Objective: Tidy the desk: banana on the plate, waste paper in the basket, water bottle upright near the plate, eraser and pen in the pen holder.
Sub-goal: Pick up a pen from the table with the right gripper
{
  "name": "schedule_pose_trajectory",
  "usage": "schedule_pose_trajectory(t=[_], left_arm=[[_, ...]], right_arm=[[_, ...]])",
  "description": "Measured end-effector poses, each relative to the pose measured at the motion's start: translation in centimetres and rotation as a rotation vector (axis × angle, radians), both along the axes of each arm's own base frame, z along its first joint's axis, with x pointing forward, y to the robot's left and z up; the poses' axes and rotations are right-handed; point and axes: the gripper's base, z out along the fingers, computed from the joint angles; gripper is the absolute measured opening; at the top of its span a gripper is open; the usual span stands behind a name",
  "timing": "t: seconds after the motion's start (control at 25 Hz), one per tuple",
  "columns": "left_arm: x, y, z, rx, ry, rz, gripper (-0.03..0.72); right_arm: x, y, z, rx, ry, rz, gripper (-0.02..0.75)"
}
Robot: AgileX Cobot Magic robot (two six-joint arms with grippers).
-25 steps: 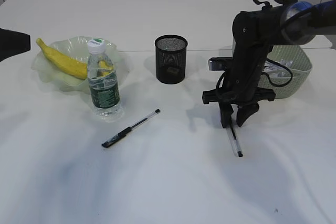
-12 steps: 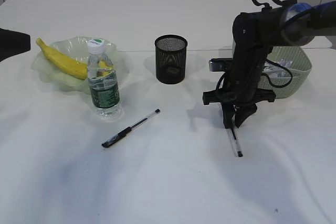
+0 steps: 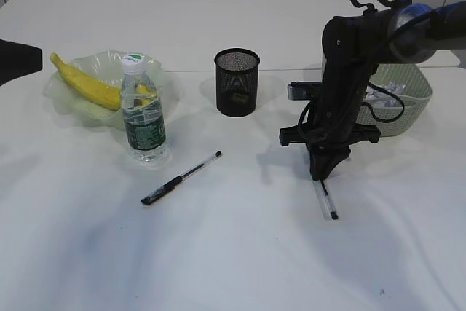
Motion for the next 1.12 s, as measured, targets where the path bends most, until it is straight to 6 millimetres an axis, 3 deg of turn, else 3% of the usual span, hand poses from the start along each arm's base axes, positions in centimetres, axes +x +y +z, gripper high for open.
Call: schedule_pose_trajectory(t=[0.16, 0.4, 0.56, 0.88, 1.12], left_arm=[[0.0, 0.0, 0.0, 0.0, 0.0, 0.0, 0.514], [0.0, 0.0, 0.0, 0.0, 0.0, 0.0, 0.514], [0.0, 0.0, 0.0, 0.0, 0.0, 0.0, 0.514], [0.0, 0.0, 0.0, 0.0, 0.0, 0.0, 0.514], [0.0, 0.0, 0.0, 0.0, 0.0, 0.0, 0.514]], right_arm=[[-0.2, 0.1, 1.2, 0.02, -0.013, 0.02, 0.045], [-0.5, 0.0, 5.6, 0.046, -0.135, 0.036, 0.045], [-1.7, -0.1, 7.7, 0.058, -0.204, 0.064, 0.045], [-6.7, 0.5, 9.0, 0.098, -0.391, 0.118, 0.045], [-6.3, 0.8, 10.0, 0.138, -0.594, 0.136, 0.045]])
